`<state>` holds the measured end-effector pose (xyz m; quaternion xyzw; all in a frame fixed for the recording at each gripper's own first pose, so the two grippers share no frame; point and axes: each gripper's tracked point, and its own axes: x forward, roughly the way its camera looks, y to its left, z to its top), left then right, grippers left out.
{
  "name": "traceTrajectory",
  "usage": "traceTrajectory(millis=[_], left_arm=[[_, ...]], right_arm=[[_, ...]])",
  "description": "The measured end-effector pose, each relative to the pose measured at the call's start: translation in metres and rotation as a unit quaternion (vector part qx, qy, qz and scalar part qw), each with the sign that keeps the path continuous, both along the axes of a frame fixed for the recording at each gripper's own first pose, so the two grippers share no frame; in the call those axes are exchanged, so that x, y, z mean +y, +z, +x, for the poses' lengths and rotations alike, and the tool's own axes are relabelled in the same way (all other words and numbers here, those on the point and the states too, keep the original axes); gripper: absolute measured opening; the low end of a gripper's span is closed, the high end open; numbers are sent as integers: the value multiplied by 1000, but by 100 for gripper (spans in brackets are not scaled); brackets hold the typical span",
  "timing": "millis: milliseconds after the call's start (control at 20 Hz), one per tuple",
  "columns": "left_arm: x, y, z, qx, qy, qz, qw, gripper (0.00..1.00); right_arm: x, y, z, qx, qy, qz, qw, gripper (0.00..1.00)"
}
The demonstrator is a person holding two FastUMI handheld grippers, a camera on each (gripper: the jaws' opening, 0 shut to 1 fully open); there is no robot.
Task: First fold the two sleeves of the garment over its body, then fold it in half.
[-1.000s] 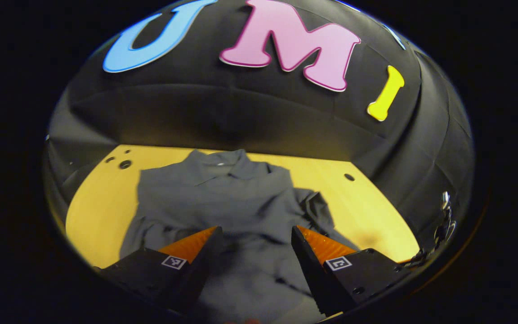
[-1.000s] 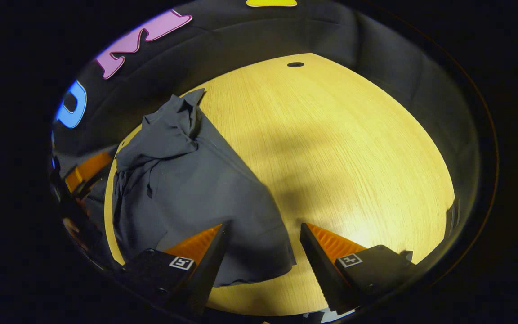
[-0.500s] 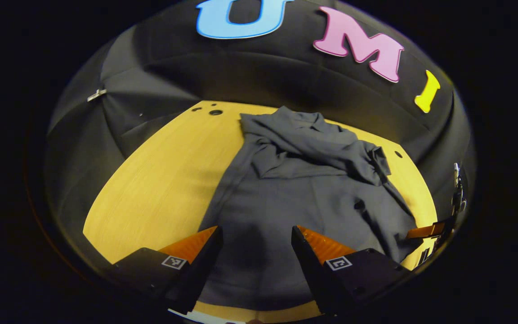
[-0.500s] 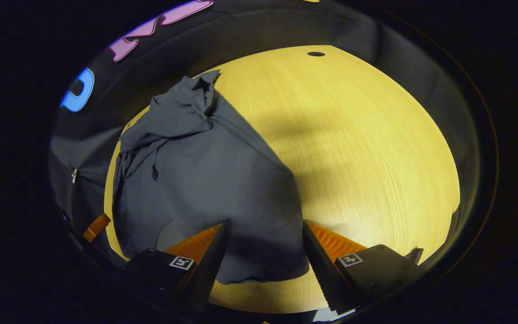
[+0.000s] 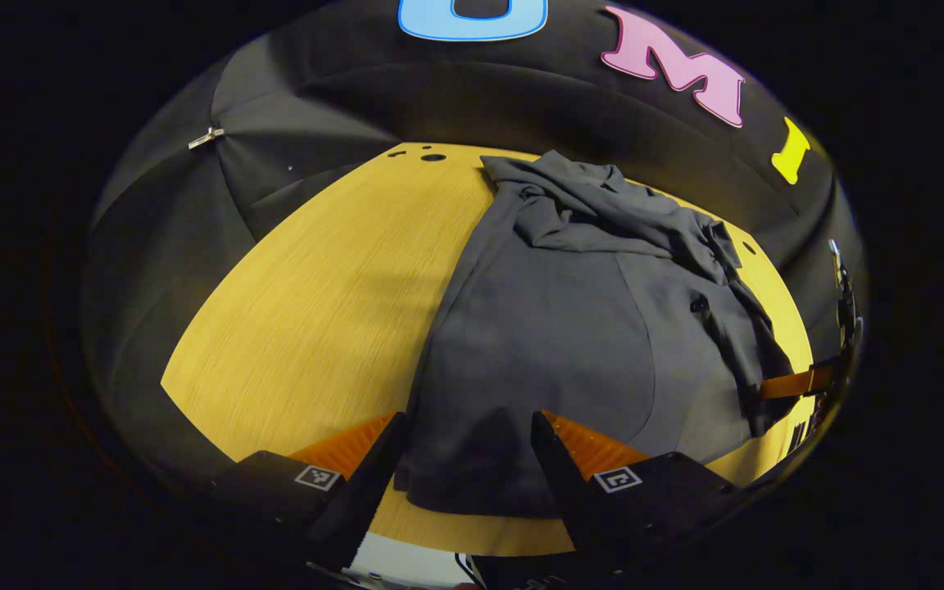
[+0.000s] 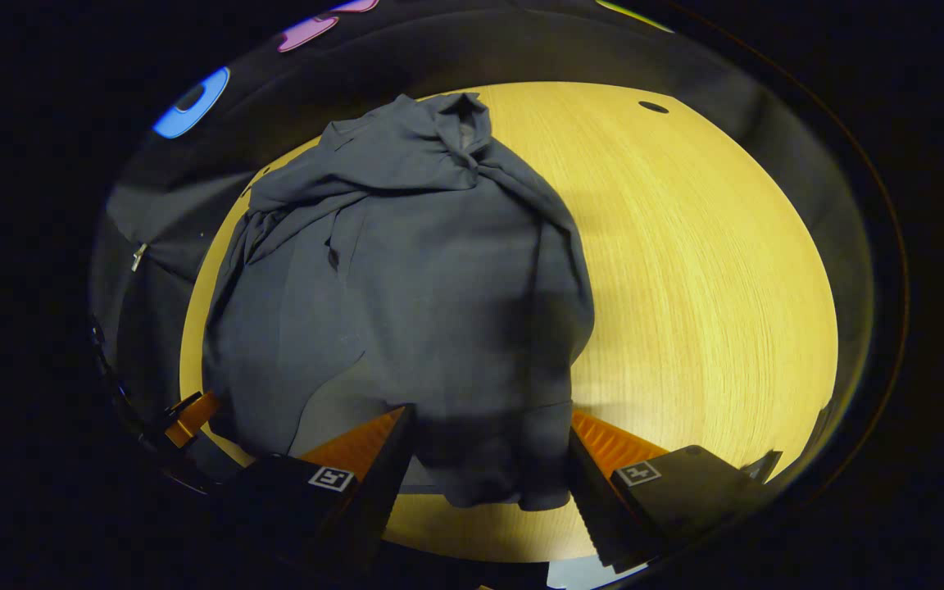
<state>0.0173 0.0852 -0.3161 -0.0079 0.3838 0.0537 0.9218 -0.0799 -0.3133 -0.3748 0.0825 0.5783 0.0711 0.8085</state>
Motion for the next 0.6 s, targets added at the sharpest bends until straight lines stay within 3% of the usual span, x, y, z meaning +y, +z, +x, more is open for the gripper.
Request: traceTrajectory(millis=[450, 550, 600], left_arm=[[1, -18, -1, 20, -6, 23, 1000, 96], [-4, -18, 0, 24, -11, 24, 999, 94], [-8, -21, 1, 27, -12, 23, 999, 86]], right_arm=[[0, -11, -5, 6, 49, -81, 996, 97], [8, -8, -5, 4, 59, -73, 996, 86], [13, -8, -6, 5, 61, -66, 996, 67]])
